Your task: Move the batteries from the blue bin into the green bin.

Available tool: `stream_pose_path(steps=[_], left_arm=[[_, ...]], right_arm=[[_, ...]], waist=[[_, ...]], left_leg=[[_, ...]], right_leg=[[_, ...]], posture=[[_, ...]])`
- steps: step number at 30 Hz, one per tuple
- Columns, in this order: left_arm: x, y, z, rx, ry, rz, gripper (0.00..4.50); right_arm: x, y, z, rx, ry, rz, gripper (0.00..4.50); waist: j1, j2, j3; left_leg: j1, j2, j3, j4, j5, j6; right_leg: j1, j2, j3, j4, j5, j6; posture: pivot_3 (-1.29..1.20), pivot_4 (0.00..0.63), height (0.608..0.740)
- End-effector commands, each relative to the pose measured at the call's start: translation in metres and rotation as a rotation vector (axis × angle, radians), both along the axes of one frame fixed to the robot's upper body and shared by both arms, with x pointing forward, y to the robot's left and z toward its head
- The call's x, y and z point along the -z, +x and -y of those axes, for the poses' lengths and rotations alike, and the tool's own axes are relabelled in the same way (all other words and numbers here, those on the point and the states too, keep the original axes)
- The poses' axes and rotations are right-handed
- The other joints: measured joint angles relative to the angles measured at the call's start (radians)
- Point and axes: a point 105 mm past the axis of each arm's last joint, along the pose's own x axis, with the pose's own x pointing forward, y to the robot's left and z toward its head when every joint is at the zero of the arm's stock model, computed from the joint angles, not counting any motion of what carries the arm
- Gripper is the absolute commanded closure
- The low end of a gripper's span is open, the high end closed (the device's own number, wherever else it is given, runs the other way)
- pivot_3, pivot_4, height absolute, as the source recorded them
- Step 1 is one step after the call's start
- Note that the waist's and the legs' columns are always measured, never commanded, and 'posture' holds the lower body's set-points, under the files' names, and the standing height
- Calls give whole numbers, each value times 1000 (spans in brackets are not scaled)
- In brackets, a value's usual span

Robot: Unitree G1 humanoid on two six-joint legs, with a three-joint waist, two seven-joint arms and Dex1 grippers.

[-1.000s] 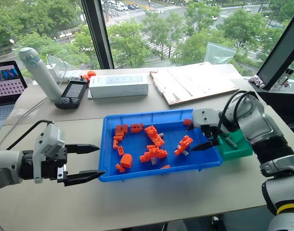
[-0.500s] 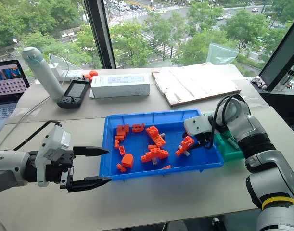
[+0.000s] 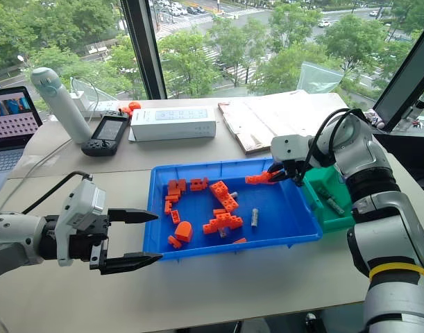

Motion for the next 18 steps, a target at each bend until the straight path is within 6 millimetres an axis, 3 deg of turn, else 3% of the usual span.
stream_pose_path(steps=[1, 5, 6, 11, 18], left_arm=[[-5, 1, 1, 6, 10, 42, 0], [-5, 1, 0, 8, 16, 40, 0], [-5, 1, 1, 9, 17, 38, 0], [-4, 2, 2, 15, 19, 35, 0], [-4, 5, 1, 20, 28, 41, 0]], right_arm=[[-18, 10, -2, 40, 35, 84, 2847], [-24, 0, -4, 26, 76, 19, 1367], [-19, -13, -8, -2, 92, -71, 1157], [9, -53, -26, -51, 148, -305, 1157], [33, -53, -37, 50, 207, -318, 1157]], waist=[[0, 0, 0], [1, 0, 0], [1, 0, 0], [5, 0, 0], [1, 0, 0]], left_leg=[[0, 0, 0, 0, 0, 0], [0, 0, 0, 0, 0, 0], [0, 0, 0, 0, 0, 0], [0, 0, -1, 0, 0, 1], [0, 0, -1, 1, 1, -1]], right_leg=[[0, 0, 0, 0, 0, 0], [0, 0, 0, 0, 0, 0], [0, 0, 0, 0, 0, 0], [1, 0, -1, 0, 0, 0], [0, 1, -1, 2, 1, -1]], posture=[[0, 150, 740], [0, 150, 740], [0, 150, 740], [0, 150, 740], [0, 150, 740]])
